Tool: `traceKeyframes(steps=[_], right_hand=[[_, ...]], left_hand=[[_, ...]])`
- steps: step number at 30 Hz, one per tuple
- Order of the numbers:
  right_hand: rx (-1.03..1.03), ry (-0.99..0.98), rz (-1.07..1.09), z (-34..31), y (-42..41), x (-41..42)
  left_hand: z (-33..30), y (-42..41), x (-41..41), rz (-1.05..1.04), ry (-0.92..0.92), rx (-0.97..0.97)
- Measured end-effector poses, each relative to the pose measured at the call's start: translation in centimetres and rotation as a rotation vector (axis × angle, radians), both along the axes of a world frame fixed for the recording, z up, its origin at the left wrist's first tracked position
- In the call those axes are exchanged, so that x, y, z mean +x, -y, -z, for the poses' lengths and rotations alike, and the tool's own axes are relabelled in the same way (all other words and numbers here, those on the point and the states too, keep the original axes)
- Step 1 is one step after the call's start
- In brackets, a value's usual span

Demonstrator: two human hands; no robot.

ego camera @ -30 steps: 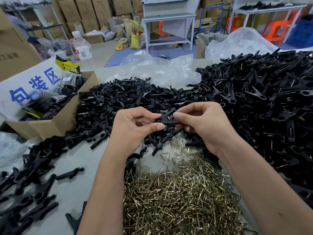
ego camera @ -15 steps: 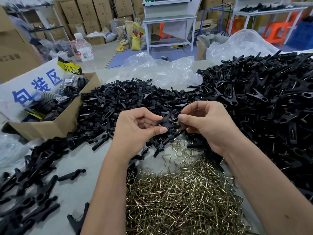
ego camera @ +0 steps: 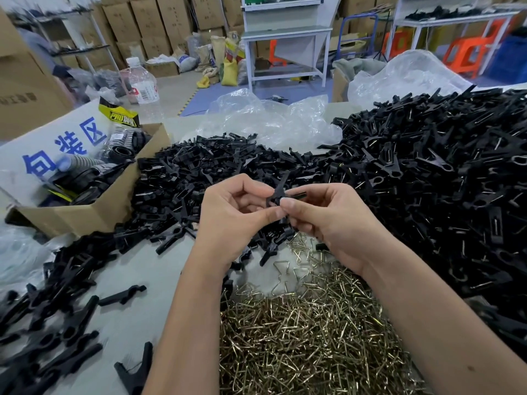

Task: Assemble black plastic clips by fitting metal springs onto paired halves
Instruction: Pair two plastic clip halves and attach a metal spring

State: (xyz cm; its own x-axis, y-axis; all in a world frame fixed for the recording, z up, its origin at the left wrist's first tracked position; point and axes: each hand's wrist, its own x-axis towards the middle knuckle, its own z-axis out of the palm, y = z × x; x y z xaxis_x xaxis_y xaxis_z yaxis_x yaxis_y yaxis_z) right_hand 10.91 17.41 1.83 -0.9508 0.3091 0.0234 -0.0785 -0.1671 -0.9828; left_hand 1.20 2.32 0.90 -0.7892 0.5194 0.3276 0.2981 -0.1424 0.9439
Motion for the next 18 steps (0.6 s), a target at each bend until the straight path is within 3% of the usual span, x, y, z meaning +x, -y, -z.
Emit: traceKeyframes(steps=[6, 11, 18], right_hand=[[0.065, 0.005, 0.014, 0.13, 0.13, -0.13], [0.118, 0.039, 0.043, 0.24, 0.01, -0.11], [0.063, 0.03, 0.025, 0.13, 0.06, -0.04]], left_hand=[[0.03, 0.73, -0.28, 0.077, 0.054, -0.039], [0.32, 0.43, -0.6, -0.04, 0.022, -0.086], [0.2, 0.29, -0.49, -0.016, 0.119, 0.003]])
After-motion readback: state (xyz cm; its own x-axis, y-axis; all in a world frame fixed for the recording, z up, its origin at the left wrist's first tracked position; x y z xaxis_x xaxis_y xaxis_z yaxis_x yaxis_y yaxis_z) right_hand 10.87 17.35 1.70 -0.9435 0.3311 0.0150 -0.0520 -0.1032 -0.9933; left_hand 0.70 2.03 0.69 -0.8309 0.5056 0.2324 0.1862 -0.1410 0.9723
